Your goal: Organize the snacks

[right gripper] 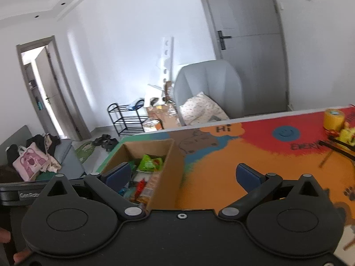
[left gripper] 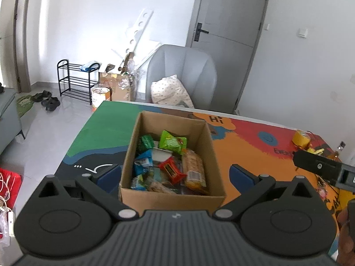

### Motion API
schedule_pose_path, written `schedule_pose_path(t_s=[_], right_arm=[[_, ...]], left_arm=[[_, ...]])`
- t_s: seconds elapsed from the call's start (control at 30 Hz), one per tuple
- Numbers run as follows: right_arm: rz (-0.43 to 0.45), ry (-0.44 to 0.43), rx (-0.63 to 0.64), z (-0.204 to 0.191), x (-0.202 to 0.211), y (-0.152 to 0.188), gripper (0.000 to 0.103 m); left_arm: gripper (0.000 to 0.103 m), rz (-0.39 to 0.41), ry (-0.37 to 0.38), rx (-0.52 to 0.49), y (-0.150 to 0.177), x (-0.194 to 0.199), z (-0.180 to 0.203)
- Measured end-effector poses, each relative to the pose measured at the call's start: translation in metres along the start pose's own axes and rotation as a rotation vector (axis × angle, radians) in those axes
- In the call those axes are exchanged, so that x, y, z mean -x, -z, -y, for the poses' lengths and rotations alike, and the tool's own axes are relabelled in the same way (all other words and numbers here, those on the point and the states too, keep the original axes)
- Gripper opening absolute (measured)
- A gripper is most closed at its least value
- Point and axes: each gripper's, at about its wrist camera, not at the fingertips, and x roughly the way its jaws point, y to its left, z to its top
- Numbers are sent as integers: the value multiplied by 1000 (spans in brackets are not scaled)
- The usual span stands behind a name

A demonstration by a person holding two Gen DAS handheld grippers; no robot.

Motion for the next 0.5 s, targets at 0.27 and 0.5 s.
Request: schedule_pose_path(t_s=[0.27, 0.5], right_arm=[[21, 52, -9, 9, 27, 8, 103], [4, 106, -6, 17, 44, 15, 103]], left_arm=[[103, 23, 22, -29, 11, 22, 5], [103, 43, 50, -65, 17, 40, 13]])
